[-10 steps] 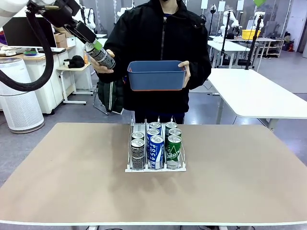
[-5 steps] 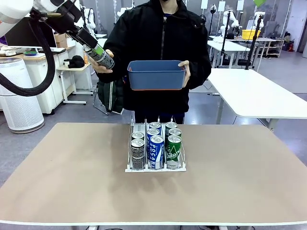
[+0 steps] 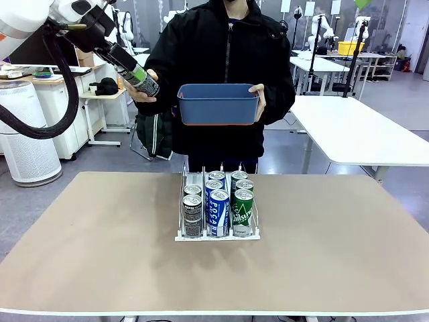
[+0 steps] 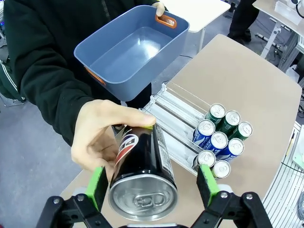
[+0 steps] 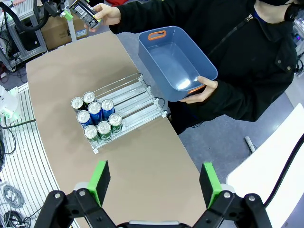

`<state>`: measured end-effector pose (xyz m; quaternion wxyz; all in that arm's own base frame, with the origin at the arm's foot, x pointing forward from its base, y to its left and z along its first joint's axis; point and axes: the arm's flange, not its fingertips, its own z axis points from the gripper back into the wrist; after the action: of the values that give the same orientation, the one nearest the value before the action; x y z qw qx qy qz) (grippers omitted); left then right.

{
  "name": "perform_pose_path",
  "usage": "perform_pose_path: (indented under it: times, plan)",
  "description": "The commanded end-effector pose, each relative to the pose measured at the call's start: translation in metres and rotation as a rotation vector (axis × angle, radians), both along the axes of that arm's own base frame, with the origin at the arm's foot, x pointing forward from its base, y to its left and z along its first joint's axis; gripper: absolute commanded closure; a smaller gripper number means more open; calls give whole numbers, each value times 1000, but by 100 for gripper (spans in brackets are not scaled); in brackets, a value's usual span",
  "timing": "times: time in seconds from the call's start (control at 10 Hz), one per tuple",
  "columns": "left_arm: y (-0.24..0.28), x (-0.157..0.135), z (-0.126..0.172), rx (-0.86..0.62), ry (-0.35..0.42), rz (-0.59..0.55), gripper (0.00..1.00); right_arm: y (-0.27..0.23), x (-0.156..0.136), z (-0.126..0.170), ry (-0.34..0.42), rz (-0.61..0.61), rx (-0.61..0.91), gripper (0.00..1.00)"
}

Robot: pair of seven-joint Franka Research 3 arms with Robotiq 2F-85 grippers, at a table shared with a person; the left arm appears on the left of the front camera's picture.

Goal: Fill the beverage cans into the dispenser.
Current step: Pick up the Pepsi coke handed by the human.

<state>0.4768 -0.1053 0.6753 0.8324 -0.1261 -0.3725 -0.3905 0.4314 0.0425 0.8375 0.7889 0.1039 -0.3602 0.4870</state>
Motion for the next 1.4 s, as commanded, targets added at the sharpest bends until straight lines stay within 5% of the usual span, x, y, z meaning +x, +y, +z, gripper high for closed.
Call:
perform_pose_path:
  times: [0.0,0.4,0.5,0.6,1.1,1.2,1.3]
  plan:
    - [5,0,-6,-23,-6,-67,0,1,0,0,-2,2,2,0]
    - [0,0,0,0,0,0,0,1,0,0,-2,2,2,0]
    - [-2,-1,0,1,0,-10,16,1,0,0,-2,2,2,0]
    - [-2,-1,0,-3,-3,3,20,1,0,0,-2,2,2,0]
    - [-2,-1,1,3,-10,21,75,1,0,0,-2,2,2,0]
    - [-2,-1,1,8,-9,28,78,1,0,0,-2,2,2,0]
    - [-1,-1,1,16,-9,37,94,1,0,0,-2,2,2,0]
